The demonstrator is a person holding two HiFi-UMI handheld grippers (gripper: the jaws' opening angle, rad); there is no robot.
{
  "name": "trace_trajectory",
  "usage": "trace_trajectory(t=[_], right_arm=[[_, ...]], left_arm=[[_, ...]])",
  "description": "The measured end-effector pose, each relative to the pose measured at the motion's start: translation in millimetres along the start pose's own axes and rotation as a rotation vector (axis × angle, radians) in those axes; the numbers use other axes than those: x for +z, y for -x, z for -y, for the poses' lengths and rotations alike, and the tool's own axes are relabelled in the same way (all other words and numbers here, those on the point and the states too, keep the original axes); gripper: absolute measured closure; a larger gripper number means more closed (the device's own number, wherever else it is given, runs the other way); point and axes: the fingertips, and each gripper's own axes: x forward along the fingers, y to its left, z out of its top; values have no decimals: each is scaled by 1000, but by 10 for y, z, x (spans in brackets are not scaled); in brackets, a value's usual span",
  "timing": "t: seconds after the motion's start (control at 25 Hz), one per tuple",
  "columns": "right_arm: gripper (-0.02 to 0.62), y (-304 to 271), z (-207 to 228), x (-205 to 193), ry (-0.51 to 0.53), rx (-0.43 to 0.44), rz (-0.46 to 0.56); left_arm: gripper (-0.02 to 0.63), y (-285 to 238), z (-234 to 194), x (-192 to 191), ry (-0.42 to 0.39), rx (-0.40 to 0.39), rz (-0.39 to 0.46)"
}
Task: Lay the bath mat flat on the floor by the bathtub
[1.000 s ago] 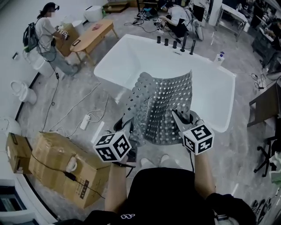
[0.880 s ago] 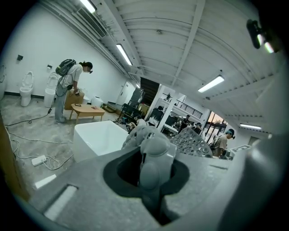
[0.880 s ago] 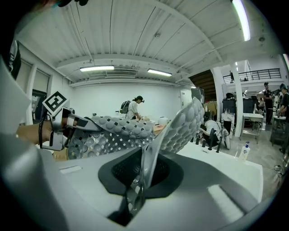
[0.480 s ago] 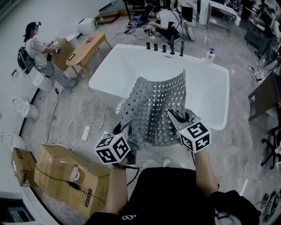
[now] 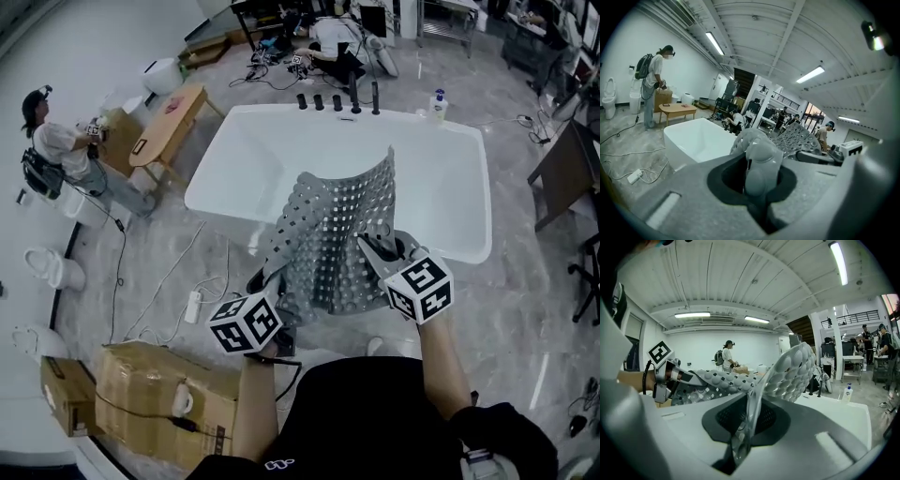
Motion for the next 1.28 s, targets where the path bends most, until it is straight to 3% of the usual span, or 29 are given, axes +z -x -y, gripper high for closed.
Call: trace_trajectory(t=[0.32, 0.48, 0.76, 1.0, 1.28], right_arm=[[571, -912, -417, -112, -73, -98, -26], [571, -1518, -846, -12, -92, -88, -42], [571, -1981, -1273, -10, -139, -153, -94], [571, -2112, -1361, -188, -193, -223, -133], [571, -1730, -1206, -540, -250, -290, -174]], left_arm=[[578, -132, -982, 85, -13, -124, -91], [578, -110, -1597, 297, -44, -144, -114], [578, -51, -2352, 471, 9, -185, -184], [578, -164, -2502, 337, 4, -237, -251], [578, -255, -2219, -45, 39, -288, -320]])
